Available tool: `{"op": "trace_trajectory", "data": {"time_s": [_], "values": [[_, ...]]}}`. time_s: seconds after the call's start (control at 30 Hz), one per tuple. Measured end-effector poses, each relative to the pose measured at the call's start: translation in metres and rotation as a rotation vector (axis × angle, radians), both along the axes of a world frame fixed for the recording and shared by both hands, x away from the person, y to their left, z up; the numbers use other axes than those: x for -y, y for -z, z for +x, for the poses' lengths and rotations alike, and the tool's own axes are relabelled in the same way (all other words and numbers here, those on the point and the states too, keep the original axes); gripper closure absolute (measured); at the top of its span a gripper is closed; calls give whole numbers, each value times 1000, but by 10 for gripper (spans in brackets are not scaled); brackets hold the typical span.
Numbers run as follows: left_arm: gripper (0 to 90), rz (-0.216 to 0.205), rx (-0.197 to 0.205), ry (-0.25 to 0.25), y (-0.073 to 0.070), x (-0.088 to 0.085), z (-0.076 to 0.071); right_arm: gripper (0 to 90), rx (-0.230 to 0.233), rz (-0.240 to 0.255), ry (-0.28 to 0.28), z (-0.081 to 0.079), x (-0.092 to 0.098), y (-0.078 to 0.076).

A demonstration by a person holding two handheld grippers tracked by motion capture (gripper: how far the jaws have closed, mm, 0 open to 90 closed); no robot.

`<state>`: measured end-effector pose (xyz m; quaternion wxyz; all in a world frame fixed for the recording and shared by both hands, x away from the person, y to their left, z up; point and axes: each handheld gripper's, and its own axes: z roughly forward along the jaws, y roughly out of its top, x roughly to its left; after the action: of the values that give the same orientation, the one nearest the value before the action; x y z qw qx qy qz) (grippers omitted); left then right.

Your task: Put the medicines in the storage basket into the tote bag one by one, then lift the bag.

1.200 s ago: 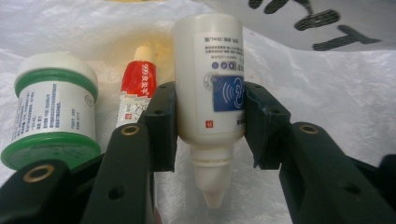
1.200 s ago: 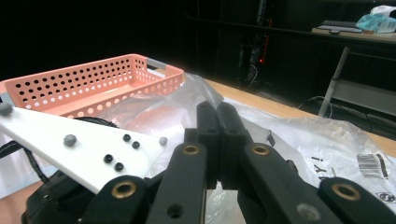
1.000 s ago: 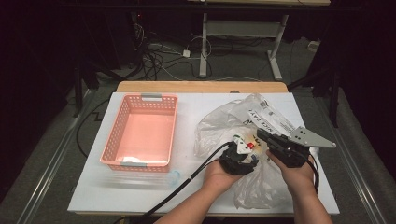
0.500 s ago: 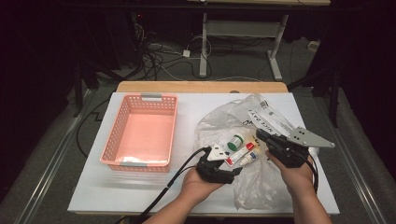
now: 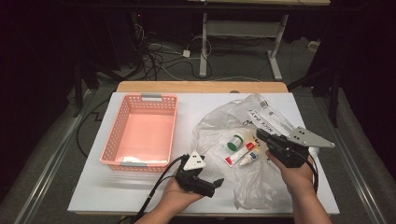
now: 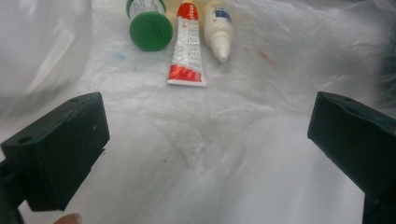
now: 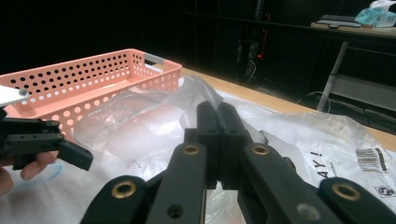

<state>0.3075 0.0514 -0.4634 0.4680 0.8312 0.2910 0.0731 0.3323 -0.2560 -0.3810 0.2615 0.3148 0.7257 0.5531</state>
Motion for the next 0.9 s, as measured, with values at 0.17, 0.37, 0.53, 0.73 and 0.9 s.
{"op": "trace_trajectory", "data": {"time_s": [0.17,0.37,0.53,0.73,0.9], "values": [[0,27,-16,-28,4,-8,4,900,-4,16,13,1,2,-1],[0,59,-36,13,9,-4,6,900,-10,20,24,4,4,0],[89,132,-50,47,12,15,2,900,-4,16,20,2,4,-1],[259,241,-52,13,19,30,4,900,-5,18,23,0,5,-1],[407,234,-43,30,20,31,5,900,-1,15,20,0,3,-1]]}}
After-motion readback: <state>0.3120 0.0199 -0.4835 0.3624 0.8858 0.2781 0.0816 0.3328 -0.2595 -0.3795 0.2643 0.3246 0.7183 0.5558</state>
